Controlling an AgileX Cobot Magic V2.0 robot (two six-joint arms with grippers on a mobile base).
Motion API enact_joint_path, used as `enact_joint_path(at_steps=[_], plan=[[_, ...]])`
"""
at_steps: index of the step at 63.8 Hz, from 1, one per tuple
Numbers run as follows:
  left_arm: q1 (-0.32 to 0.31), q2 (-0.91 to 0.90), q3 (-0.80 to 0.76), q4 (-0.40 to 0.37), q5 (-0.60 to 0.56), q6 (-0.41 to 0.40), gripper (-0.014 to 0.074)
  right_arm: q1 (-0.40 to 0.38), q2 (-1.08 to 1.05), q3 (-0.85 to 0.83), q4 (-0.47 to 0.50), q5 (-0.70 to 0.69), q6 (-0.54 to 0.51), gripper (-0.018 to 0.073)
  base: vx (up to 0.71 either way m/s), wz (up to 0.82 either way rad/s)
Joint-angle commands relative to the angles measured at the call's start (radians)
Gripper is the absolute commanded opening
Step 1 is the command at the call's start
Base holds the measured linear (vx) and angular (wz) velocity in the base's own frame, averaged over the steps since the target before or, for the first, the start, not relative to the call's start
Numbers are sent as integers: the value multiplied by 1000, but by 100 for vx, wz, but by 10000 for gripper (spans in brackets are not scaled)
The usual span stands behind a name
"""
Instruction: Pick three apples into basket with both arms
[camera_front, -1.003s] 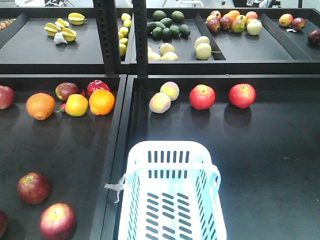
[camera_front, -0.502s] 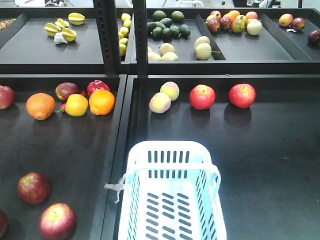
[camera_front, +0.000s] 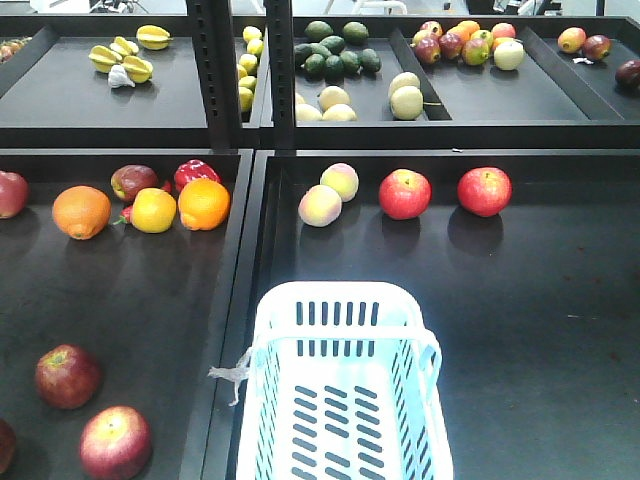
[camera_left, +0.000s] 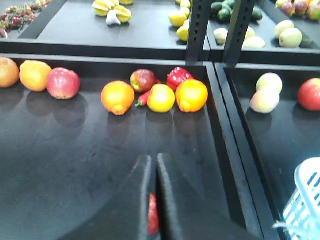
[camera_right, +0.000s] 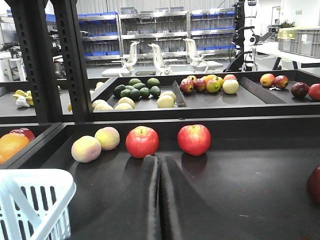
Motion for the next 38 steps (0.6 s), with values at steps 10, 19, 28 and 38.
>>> enact_joint_path(at_steps=[10, 19, 28, 38], plan=[[2, 11, -33, -6, -47, 1, 362, -8, -11, 14, -6, -78, 2, -9, 0, 0], [2, 11, -33, -6, -52, 9, 584, -8, -11, 14, -6, -78, 2, -9, 0, 0], [-3, 14, -33, -70, -88, 172, 692, -8, -11, 14, -6, -78, 2, -9, 0, 0], [-74, 79, -43, -286, -107, 523, 685, -8, -11, 14, -6, -78, 2, -9, 0, 0]])
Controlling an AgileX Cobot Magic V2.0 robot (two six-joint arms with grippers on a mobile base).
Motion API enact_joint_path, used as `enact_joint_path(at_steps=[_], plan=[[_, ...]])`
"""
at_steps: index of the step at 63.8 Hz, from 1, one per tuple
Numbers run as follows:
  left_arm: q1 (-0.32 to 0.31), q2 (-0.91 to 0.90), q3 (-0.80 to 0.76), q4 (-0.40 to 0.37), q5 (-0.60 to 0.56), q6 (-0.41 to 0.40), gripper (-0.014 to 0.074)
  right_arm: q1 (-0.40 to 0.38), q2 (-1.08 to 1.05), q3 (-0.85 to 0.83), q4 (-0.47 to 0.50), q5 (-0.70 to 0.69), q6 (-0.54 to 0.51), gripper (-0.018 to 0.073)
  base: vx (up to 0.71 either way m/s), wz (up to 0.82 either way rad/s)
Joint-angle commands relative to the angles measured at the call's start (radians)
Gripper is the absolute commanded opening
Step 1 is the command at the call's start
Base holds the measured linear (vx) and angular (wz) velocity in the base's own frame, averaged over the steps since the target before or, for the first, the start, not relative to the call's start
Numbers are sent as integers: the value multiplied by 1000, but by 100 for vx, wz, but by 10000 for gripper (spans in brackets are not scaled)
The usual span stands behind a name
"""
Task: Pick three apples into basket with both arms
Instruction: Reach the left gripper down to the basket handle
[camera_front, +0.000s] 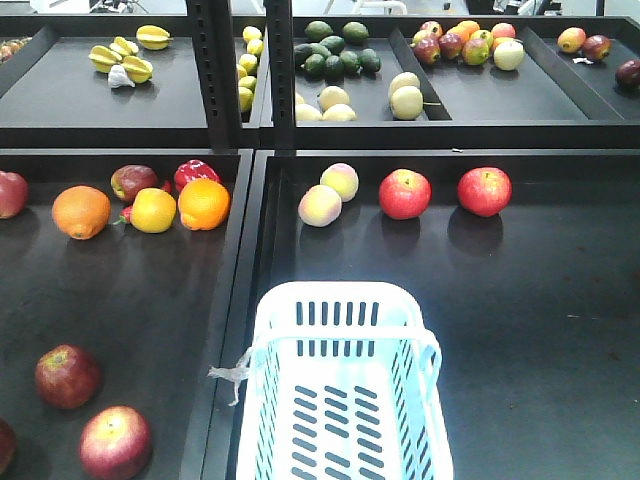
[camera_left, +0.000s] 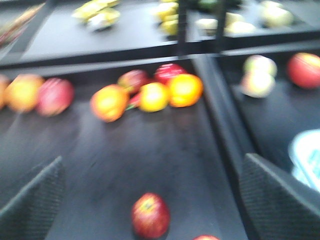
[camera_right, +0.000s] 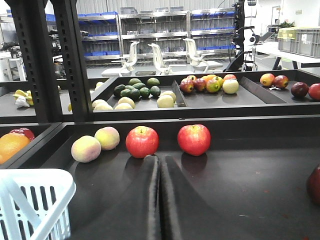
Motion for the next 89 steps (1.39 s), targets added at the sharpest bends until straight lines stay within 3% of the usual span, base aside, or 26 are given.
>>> enact_joint_path(at_steps=[1, 11, 17, 22, 39, 58, 69, 89], plan=[[-50, 55, -42, -152, -76, 232, 682, -8, -11, 14, -6, -78, 2, -9, 0, 0], [-154, 164, -58, -327, -79, 597, 665, -8, -11, 14, -6, -78, 2, -9, 0, 0], [-229, 233, -69, -354, -102, 713, 656, -8, -11, 14, -6, -78, 2, -9, 0, 0], [-285, 299, -83, -355, -114, 758, 651, -8, -11, 14, -6, -78, 2, -9, 0, 0], [-464, 515, -166, -319, -127, 760, 640, -8, -11, 14, -6, -78, 2, -9, 0, 0], [-625, 743, -236, -189, -177, 759, 625, -8, -11, 14, -6, -78, 2, -9, 0, 0], [-661, 849, -285, -170, -195, 758, 616, -8, -11, 14, -6, -78, 2, -9, 0, 0], [-661, 990, -386, -145, -188, 758, 587, -8, -11, 14, -6, -78, 2, -9, 0, 0]])
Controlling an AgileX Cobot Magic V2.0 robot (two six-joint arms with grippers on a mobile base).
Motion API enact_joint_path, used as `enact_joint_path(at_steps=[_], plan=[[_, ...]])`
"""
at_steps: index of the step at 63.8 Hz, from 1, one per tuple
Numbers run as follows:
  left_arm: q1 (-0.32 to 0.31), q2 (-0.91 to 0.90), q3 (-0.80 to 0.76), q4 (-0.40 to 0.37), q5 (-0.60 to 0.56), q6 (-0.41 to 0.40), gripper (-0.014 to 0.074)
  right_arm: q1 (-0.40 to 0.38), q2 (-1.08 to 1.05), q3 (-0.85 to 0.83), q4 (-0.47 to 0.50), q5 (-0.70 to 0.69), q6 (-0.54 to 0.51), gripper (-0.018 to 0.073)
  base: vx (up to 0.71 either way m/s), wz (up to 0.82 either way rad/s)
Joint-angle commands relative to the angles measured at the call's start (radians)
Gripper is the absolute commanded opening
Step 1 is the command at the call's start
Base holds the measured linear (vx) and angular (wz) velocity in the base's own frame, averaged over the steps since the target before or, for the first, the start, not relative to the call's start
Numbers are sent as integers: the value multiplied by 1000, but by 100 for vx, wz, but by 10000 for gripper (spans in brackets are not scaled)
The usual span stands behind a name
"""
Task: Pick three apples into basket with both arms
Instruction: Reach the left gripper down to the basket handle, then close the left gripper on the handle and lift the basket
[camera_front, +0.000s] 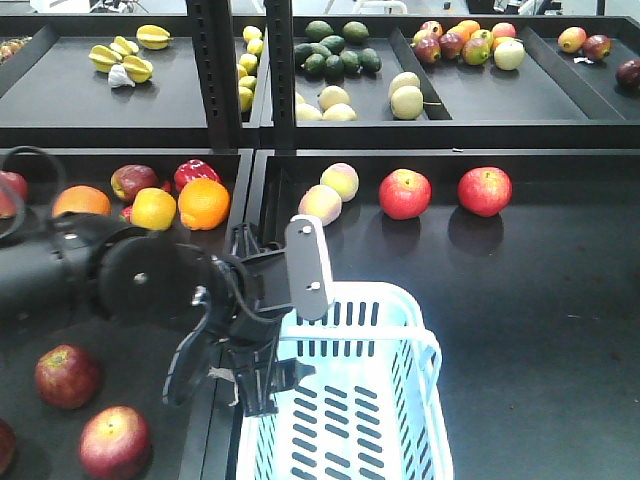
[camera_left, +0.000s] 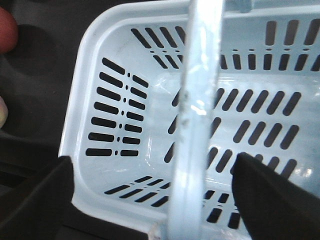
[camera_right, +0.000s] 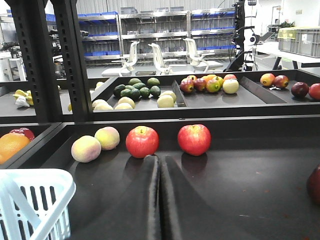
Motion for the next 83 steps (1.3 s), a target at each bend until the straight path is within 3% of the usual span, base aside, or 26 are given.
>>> enact_joint_path(at_steps=[1, 13, 20, 38, 51, 59, 74, 83], plan=[[-6, -3, -58, -7, -45, -4, 585, -8, -11, 14, -6, -78, 2, -9, 0, 0], [-6, 50, -88, -8, -47, -8, 542, -8, -11, 14, -6, -79, 2, -9, 0, 0], [-6, 53, -88, -8, -47, -8, 468, -8, -11, 14, -6, -79, 2, -9, 0, 0], [-6, 53, -88, -7, -43, -12, -10, -8, -11, 14, -6, -79, 2, -9, 0, 0], [-6, 27, -88, -1, -42, -12, -8, -8, -11, 14, -6, -79, 2, -9, 0, 0], [-6, -37, -88, 43, -22, -12, -8, -8, -11, 14, -6, -79, 2, -9, 0, 0], [-5, -257, -88, 176, 29, -15, -8, -8, -11, 14, -6, -79, 2, -9, 0, 0], [-5, -405, -88, 178, 43, -15, -8, -8, -11, 14, -6, -79, 2, -9, 0, 0]])
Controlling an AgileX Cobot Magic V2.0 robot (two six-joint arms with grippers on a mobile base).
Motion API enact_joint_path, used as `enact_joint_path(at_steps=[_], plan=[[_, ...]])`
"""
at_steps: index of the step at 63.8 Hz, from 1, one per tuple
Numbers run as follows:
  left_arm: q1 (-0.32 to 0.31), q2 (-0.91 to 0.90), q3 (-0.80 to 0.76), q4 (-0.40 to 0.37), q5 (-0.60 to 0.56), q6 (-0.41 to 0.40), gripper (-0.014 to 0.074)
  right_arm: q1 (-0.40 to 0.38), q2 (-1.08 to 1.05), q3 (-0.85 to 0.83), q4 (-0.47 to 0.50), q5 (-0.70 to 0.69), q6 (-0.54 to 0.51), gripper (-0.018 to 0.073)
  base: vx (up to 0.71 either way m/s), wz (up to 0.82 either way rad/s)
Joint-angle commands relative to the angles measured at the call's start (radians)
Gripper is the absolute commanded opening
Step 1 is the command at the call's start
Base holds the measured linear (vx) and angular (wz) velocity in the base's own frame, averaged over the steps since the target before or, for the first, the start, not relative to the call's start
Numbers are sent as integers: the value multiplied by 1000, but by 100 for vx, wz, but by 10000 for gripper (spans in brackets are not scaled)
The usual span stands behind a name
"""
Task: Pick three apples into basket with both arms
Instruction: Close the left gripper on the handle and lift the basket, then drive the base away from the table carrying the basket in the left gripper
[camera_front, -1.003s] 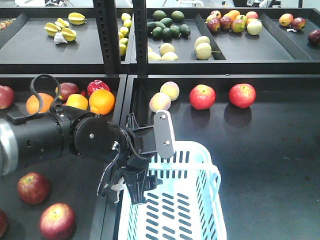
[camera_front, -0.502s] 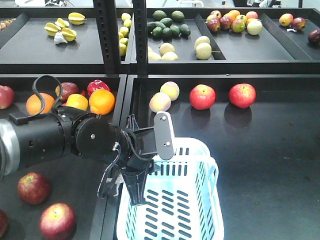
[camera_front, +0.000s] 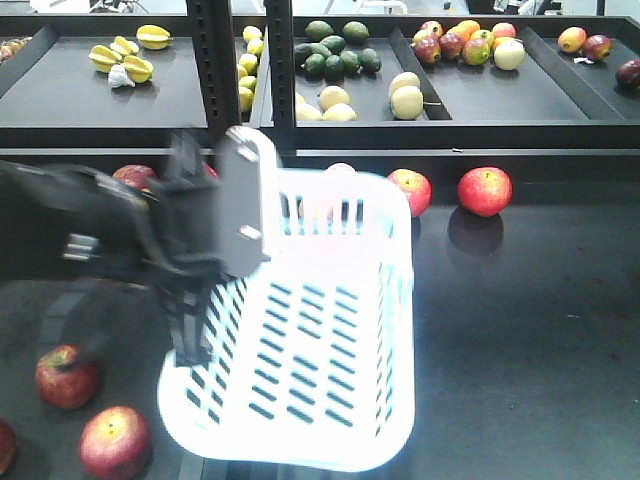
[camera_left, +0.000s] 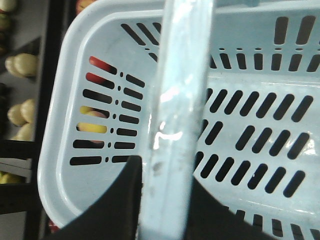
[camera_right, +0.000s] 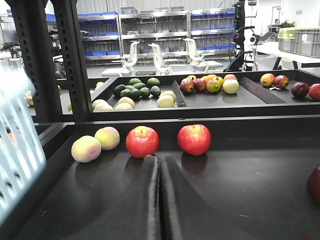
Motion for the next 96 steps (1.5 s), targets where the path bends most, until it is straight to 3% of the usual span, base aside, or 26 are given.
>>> enact_joint_path(at_steps=[1, 31, 96], plan=[[-5, -129, -33, -7, -56, -12, -8, -8, -11, 14, -6, -79, 2, -9, 0, 0], [-5, -390, -33, -7, 136, -12, -8, -8, -11, 14, -6, -77, 2, -9, 0, 0], [-5, -415, -31, -10, 139, -12, -7, -8, -11, 14, -6, -78, 2, -9, 0, 0]])
